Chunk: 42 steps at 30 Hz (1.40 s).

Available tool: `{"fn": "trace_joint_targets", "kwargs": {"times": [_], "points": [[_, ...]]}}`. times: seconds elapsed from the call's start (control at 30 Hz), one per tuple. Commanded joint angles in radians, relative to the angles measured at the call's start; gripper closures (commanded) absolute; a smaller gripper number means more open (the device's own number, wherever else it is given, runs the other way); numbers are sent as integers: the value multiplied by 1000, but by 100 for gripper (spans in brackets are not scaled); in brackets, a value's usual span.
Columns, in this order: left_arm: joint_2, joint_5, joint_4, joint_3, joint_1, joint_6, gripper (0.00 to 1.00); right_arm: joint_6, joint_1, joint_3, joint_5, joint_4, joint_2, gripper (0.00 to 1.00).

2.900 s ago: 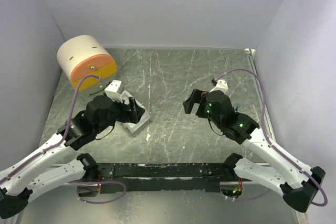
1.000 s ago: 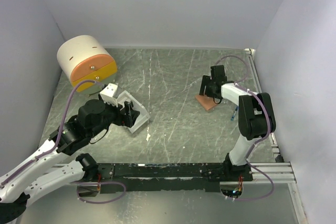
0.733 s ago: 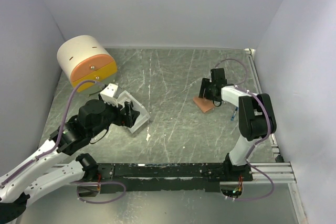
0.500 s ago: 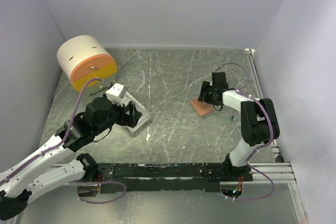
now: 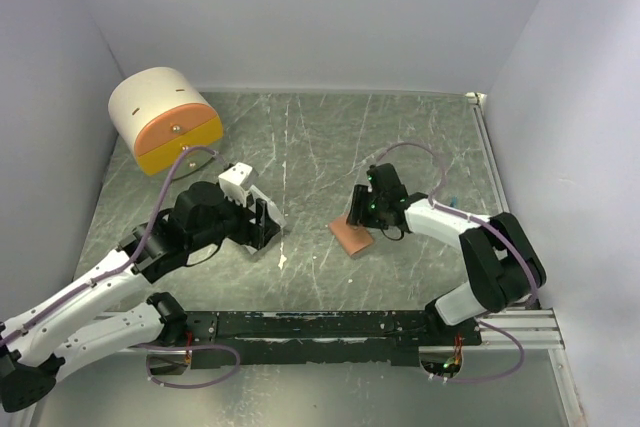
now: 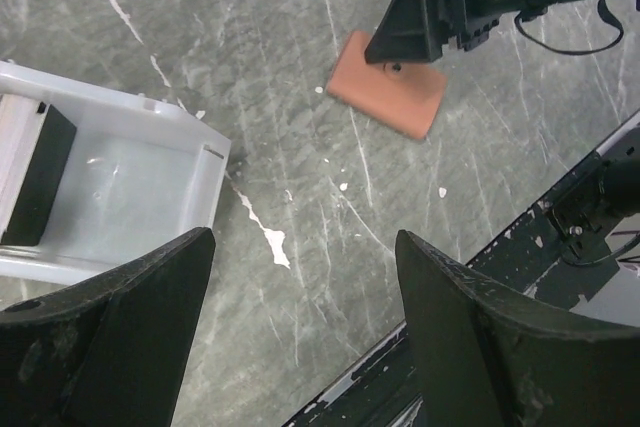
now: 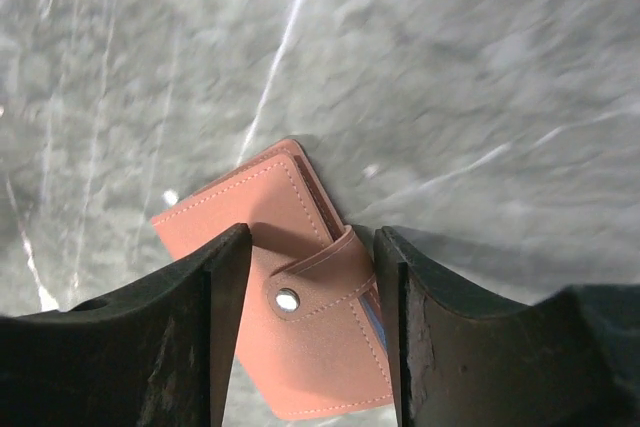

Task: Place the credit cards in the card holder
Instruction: Move the card holder to the center of the board.

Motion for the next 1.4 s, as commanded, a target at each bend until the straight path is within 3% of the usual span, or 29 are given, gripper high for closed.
{"fn": "trace_joint_targets", "kwargs": {"times": [0.0, 0.3, 0.6, 1.07, 1.37], "points": [[14, 77, 40, 5, 6, 3, 16, 108, 102, -41, 17, -32, -50, 48], [8, 72, 34, 4, 7, 16, 16, 239, 300, -73, 44, -79, -120, 48], [-80, 25, 36, 0, 6, 29, 16, 193, 393, 37, 248, -321, -154, 46], [-166, -54, 21, -4, 6, 36, 15, 158, 528, 207, 375, -384, -16, 66], [-175, -59, 18, 0, 6, 36, 15, 161, 552, 231, 397, -412, 39, 70]]}}
